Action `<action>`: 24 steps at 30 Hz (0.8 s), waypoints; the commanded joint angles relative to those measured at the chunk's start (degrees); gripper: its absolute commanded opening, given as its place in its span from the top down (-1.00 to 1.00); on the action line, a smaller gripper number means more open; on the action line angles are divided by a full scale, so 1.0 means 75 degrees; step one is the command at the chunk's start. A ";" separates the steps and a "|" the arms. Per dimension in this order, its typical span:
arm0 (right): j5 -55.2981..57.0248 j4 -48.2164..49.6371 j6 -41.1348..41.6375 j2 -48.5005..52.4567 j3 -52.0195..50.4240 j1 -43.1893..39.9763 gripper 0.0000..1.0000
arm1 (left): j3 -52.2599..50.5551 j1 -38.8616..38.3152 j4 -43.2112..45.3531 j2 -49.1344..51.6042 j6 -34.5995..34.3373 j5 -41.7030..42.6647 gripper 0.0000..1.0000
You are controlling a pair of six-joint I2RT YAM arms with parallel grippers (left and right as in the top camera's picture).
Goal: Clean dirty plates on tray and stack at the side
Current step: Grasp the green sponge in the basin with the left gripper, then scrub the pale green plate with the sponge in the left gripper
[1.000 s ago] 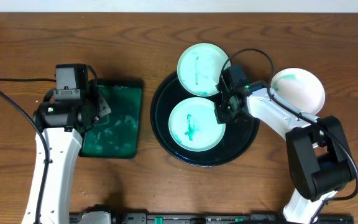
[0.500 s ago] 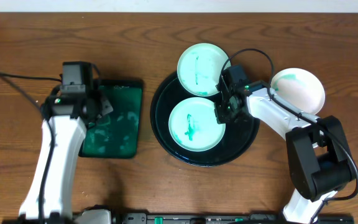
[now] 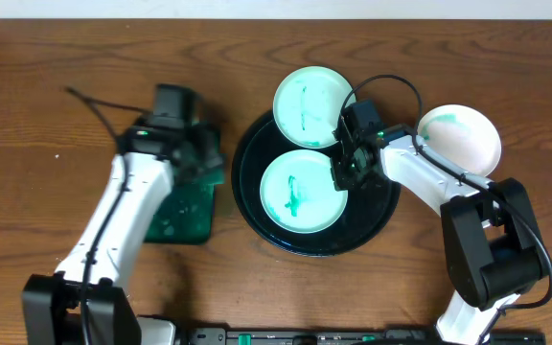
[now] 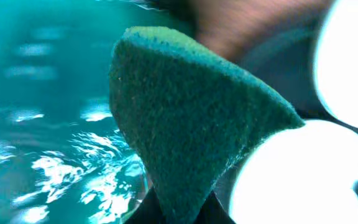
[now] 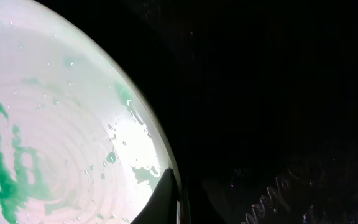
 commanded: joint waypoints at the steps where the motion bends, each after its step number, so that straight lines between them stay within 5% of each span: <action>1: 0.0667 -0.0006 0.0184 0.0181 -0.0090 -0.0146 0.98 | 0.0210 -0.1005 0.0440 0.0382 -0.0414 0.0688 0.85; 12: 0.0667 -0.0006 0.0184 0.0181 -0.0090 -0.0146 0.98 | 0.0210 -0.2833 0.2238 0.2346 -0.1623 0.0685 0.86; 19: 0.0664 -0.0003 0.0184 0.0181 -0.0090 -0.0146 0.98 | 0.0210 -0.2556 0.1003 0.2652 -0.2422 -0.1390 0.86; 24: 0.0667 0.0003 0.0184 0.0181 -0.0090 -0.0146 0.98 | 0.0210 -0.2495 0.1040 0.2716 -0.2404 -0.1017 0.85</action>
